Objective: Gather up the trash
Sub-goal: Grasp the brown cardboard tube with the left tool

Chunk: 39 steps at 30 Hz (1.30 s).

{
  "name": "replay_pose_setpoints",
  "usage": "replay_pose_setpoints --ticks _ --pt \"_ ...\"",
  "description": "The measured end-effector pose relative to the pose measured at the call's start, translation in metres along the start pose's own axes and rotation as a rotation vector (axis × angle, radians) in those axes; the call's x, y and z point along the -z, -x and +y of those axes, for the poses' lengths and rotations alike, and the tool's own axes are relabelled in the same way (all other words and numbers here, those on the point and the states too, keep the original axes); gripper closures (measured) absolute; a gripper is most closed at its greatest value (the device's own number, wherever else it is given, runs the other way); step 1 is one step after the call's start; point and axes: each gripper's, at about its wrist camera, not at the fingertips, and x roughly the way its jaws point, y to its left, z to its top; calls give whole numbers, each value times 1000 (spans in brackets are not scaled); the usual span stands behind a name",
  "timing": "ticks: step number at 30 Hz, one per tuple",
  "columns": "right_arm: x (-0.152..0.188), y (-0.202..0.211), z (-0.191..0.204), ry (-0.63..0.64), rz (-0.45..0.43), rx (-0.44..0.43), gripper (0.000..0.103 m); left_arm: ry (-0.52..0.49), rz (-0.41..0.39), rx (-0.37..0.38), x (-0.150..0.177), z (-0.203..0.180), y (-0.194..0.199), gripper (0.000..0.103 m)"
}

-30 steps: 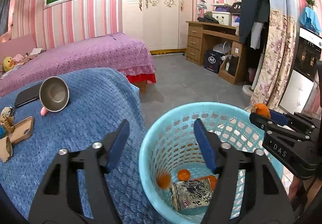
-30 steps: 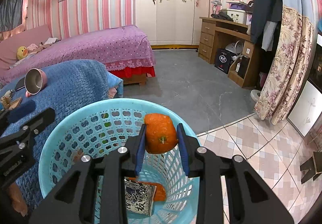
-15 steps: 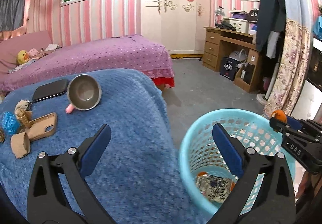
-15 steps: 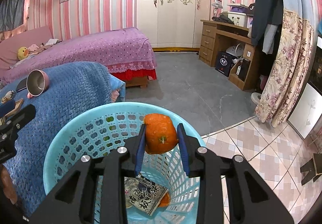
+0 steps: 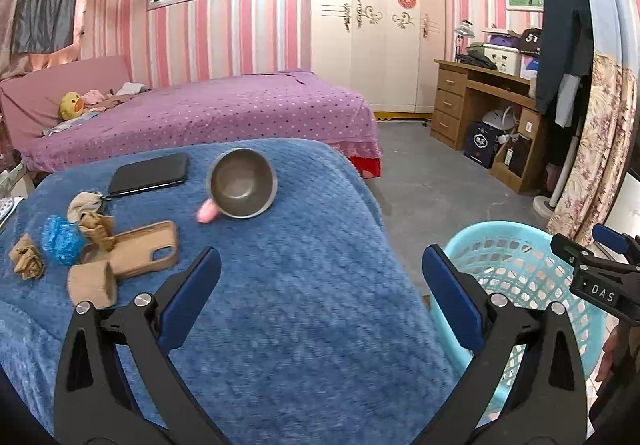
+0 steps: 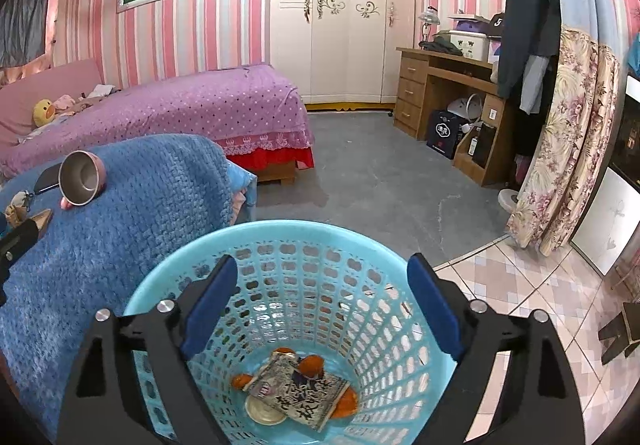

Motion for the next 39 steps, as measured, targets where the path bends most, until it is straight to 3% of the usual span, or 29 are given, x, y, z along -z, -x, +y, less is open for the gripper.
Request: replay_pose_setpoints --ticks 18,32,39 --pt "-12 12 93 38 -50 -87 12 -28 -8 -169 -7 104 28 6" --pt "0 8 172 170 -9 -126 10 53 21 -269 10 198 24 6" --pt "-1 4 186 143 6 -140 10 93 63 -283 23 230 16 6"
